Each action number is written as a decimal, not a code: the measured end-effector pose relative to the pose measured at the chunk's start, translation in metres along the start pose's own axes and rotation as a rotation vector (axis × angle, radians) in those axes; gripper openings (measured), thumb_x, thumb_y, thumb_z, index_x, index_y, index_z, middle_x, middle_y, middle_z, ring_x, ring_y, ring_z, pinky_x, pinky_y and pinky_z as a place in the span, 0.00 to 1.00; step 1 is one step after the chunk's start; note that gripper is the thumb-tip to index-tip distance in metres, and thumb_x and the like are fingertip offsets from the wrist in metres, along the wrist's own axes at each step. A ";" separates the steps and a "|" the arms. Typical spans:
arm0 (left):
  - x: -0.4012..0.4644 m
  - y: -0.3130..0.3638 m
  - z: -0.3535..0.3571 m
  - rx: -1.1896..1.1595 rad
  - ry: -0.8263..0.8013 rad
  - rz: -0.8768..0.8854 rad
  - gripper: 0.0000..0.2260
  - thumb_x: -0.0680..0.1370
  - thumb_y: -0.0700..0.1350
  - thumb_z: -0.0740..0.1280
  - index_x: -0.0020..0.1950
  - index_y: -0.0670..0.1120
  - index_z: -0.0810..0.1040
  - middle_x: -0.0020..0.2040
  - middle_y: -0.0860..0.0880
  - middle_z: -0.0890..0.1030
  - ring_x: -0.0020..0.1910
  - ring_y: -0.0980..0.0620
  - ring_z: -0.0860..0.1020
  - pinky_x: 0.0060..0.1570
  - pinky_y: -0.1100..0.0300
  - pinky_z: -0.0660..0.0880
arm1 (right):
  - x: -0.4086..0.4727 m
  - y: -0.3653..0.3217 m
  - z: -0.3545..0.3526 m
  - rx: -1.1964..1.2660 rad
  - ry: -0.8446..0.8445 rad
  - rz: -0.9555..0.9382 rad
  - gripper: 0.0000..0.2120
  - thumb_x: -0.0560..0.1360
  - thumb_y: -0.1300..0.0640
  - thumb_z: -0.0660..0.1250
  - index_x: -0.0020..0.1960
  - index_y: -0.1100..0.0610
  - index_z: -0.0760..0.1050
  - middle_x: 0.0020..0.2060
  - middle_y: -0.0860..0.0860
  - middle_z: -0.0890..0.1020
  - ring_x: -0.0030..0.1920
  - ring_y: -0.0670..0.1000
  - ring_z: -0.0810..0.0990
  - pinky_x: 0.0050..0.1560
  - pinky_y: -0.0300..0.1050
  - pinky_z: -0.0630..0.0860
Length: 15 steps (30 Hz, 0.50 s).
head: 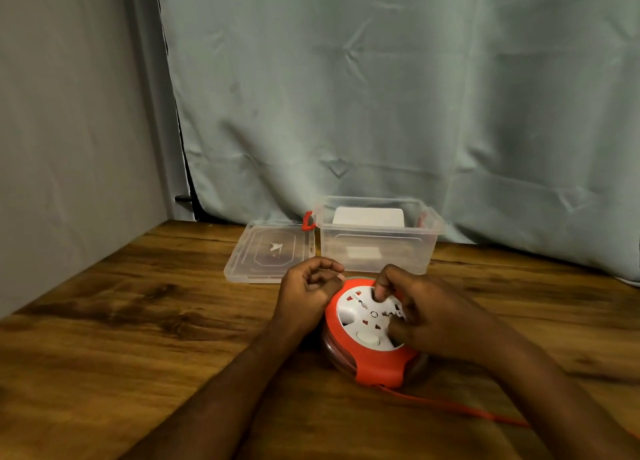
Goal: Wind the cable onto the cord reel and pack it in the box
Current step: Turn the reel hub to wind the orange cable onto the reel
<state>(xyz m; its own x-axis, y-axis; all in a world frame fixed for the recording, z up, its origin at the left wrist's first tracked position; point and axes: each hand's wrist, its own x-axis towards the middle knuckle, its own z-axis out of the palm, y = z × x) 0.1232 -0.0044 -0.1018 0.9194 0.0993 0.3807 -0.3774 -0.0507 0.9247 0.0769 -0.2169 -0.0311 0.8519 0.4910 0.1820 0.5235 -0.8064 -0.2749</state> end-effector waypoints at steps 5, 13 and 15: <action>0.000 0.001 0.000 0.000 0.006 -0.014 0.05 0.77 0.36 0.71 0.51 0.42 0.82 0.43 0.43 0.86 0.43 0.45 0.86 0.41 0.53 0.83 | -0.001 0.007 0.000 0.055 -0.044 -0.020 0.22 0.69 0.50 0.77 0.55 0.40 0.68 0.45 0.38 0.80 0.38 0.38 0.78 0.32 0.33 0.72; 0.001 0.000 0.000 -0.004 0.019 -0.028 0.05 0.77 0.36 0.70 0.51 0.43 0.82 0.43 0.41 0.86 0.42 0.43 0.85 0.42 0.50 0.83 | 0.000 0.004 0.002 0.096 0.057 0.037 0.26 0.61 0.41 0.81 0.47 0.41 0.66 0.46 0.40 0.83 0.44 0.40 0.81 0.35 0.40 0.79; 0.001 -0.002 0.000 0.006 0.012 -0.028 0.05 0.77 0.36 0.70 0.51 0.43 0.82 0.44 0.42 0.86 0.43 0.42 0.85 0.43 0.49 0.83 | 0.001 0.002 0.006 0.041 0.090 0.055 0.24 0.61 0.37 0.79 0.44 0.45 0.68 0.41 0.43 0.82 0.42 0.42 0.80 0.34 0.42 0.76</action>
<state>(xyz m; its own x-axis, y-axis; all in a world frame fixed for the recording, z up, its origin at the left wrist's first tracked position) 0.1250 -0.0039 -0.1029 0.9282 0.1124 0.3546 -0.3507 -0.0532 0.9350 0.0790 -0.2158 -0.0371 0.8760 0.4131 0.2488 0.4773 -0.8166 -0.3246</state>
